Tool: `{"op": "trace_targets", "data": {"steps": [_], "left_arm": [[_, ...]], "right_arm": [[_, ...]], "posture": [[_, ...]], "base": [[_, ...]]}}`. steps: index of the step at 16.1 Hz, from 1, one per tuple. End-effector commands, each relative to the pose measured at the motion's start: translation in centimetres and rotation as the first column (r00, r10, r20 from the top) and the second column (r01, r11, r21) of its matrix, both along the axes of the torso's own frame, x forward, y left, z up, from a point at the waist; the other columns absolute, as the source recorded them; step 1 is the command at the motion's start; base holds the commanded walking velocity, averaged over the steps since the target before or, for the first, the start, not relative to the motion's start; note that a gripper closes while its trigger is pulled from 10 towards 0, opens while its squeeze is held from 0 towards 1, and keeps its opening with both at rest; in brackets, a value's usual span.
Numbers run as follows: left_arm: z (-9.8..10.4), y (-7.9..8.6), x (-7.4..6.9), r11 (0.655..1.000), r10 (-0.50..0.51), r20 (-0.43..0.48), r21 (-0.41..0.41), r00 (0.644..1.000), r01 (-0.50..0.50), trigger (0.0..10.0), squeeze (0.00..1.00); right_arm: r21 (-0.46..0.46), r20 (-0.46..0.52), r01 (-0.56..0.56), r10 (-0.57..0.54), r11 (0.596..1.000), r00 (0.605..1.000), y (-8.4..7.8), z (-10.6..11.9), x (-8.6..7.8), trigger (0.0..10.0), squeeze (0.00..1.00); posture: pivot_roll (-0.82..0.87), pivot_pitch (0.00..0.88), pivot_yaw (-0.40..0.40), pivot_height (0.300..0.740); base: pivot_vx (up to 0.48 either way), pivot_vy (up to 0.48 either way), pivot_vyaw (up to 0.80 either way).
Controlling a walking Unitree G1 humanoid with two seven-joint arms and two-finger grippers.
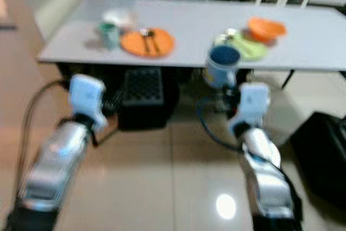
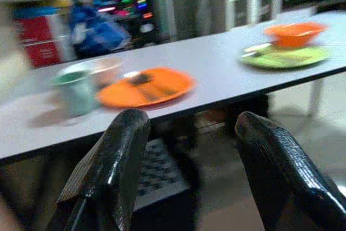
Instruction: Setting the table
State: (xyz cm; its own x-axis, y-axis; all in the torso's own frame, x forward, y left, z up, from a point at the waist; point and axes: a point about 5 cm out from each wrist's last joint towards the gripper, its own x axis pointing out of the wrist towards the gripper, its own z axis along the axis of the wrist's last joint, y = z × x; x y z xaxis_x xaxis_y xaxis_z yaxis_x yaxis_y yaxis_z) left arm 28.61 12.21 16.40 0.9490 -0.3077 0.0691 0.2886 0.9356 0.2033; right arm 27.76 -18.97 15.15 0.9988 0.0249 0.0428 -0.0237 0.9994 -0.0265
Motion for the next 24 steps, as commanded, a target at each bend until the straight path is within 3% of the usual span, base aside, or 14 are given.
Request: {"op": "trace_targets", "data": {"steps": [1,4,7,9,16,24], "left_arm": [[0.6,0.4,0.1,1.000,0.007,0.025,0.018,1.000,-0.008,10.0,0.00],[0.5,0.5,0.0,1.000,0.006,0.020,0.019,1.000,-0.006,10.0,0.00],[0.4,0.5,0.2,0.998,0.013,-0.037,-0.067,0.999,-0.016,10.0,0.00],[0.8,0.9,0.4,0.998,0.053,0.010,-0.026,0.999,-0.053,10.0,0.00],[1.7,1.3,0.5,0.998,0.054,0.074,-0.041,0.996,-0.051,10.0,0.00],[1.7,1.1,0.5,0.999,0.028,0.088,-0.025,0.996,-0.026,10.0,0.00]], "right_arm": [[-0.003,0.032,-0.001,0.001,1.000,0.999,0.1,0.8,0.1,10.0,0.00],[-0.002,0.029,0.002,-0.002,1.000,1.000,0.1,0.7,0.1,10.0,0.00],[-0.001,0.027,0.003,-0.003,1.000,1.000,0.1,0.6,0.0,10.0,0.00],[0.002,0.027,0.003,-0.003,1.000,1.000,0.1,0.6,0.0,10.0,0.00],[0.016,0.029,0.011,-0.011,1.000,1.000,0.2,0.8,0.2,10.0,0.00],[0.024,0.019,-0.002,0.001,1.000,1.000,0.4,0.6,0.3,10.0,0.00]], "posture": [[-0.03,0.000,-0.029,0.740],[-0.03,0.000,-0.027,0.740],[-0.03,0.000,-0.027,0.740],[-0.03,0.000,-0.027,0.740],[-0.03,0.000,-0.022,0.740],[-0.03,0.000,-0.026,0.740]], "base": [[0.000,-0.435,0.00],[0.000,-0.433,0.00],[0.000,0.320,0.00],[0.000,0.240,0.00],[0.000,0.000,0.00],[0.389,0.000,-0.22]]}}
